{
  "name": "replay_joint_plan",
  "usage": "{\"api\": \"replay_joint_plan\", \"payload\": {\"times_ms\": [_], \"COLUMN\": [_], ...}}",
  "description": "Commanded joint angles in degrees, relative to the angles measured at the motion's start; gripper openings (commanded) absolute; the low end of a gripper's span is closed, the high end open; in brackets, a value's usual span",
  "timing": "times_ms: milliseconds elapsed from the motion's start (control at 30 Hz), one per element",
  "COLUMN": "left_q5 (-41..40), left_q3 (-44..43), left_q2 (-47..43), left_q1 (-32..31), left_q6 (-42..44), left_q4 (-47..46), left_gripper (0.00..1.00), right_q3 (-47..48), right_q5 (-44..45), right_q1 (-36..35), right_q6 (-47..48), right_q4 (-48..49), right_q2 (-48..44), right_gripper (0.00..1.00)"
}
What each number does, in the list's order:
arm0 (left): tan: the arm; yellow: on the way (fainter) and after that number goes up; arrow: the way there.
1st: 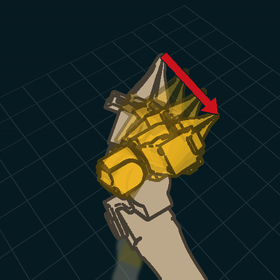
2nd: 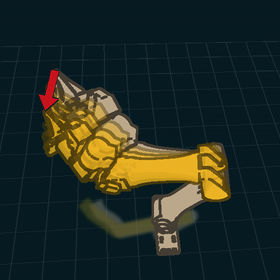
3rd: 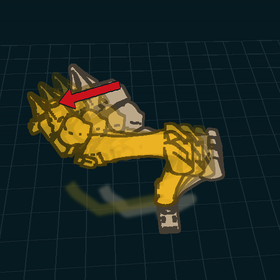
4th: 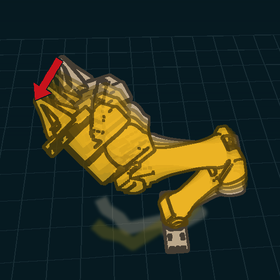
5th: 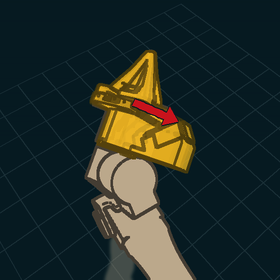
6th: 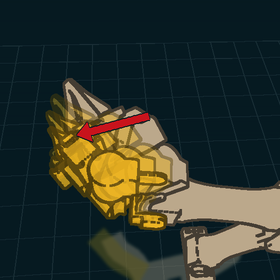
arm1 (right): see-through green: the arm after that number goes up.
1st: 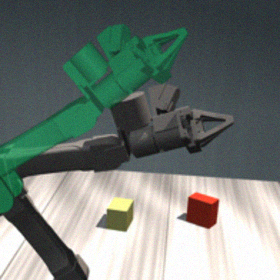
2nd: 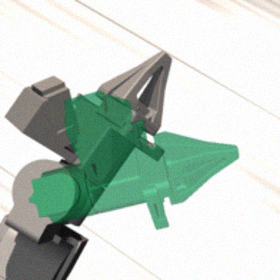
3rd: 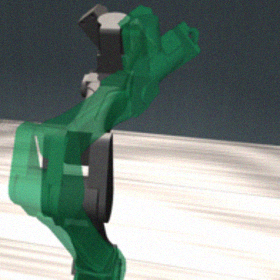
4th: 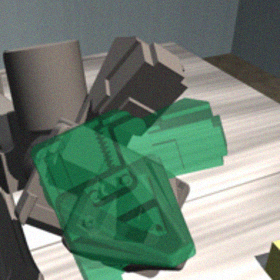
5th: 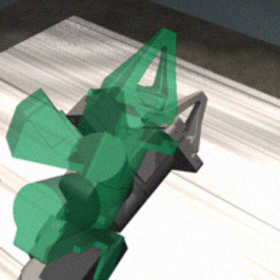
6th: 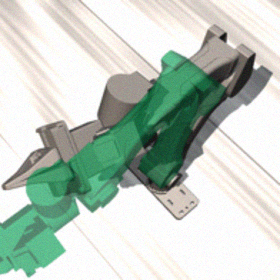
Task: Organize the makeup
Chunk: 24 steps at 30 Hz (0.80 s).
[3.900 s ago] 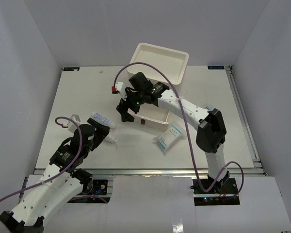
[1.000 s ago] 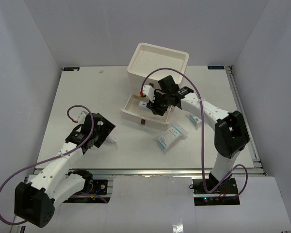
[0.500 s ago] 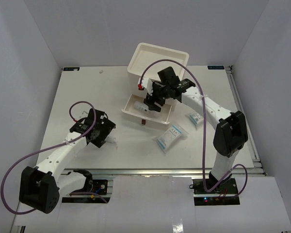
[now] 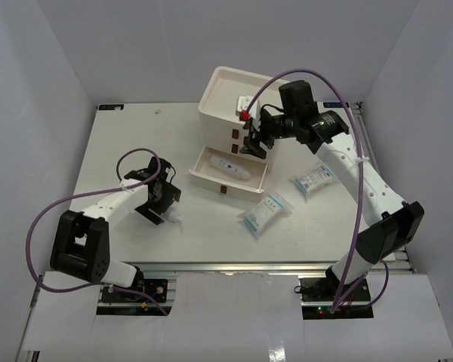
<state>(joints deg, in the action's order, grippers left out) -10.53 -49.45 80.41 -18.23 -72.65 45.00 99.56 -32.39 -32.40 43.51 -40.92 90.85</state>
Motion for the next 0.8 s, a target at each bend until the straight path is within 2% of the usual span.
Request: {"api": "replay_joint_plan", "payload": {"times_ms": [0, 200, 267, 300, 367, 400, 433, 567, 667, 767], "left_q5": [-1.3, -0.6, -0.3, 0.0, 0.7, 1.4, 2.3, 8.5, 10.2, 10.4], "left_q3": [-1.5, -1.1, -0.1, 0.2, 0.6, 0.7, 0.5, -1.3, -5.3, -12.6], "left_q2": [2.5, 5.3, 4.5, 4.0, 2.2, 1.6, 0.3, -3.8, -8.8, -8.3], "left_q1": [0.8, 1.2, 1.2, 1.3, 1.3, 1.3, 1.2, 0.4, -3.1, -8.3], "left_q6": [1.0, 2.1, 2.4, 2.7, 3.5, 4.1, 5.1, 9.2, 9.3, 6.6], "left_q4": [1.1, -0.2, -0.9, -1.2, -2.2, -2.7, -3.2, -5.1, -5.4, -5.9], "left_gripper": [0.89, 0.67, 0.54, 0.45, 0.12, 0.05, 0.01, 0.0, 0.0, 0.0], "right_q3": [5.3, 6.9, 5.9, 5.6, 4.6, 4.2, 4.1, 3.4, 2.5, 0.9], "right_q5": [-3.9, -7.9, -9.4, -9.8, -10.5, -10.9, -11.1, -12.0, -12.6, -13.1], "right_q1": [5.0, 12.2, 13.9, 14.3, 15.3, 15.6, 16.2, 18.1, 19.7, 21.2], "right_q6": [-2.8, -7.0, -8.0, -8.5, -8.9, -9.4, -9.7, -10.6, -10.8, -11.2], "right_q4": [-0.7, 0.3, 0.8, 1.0, 1.5, 1.6, 1.8, 2.1, 2.1, 2.4], "right_q2": [-0.3, -0.1, -0.6, -0.9, -1.7, -1.9, -2.2, -3.4, -4.3, -5.4], "right_gripper": [0.77, 0.76, 0.76, 0.76, 0.76, 0.76, 0.76, 0.76, 0.76, 0.76]}}
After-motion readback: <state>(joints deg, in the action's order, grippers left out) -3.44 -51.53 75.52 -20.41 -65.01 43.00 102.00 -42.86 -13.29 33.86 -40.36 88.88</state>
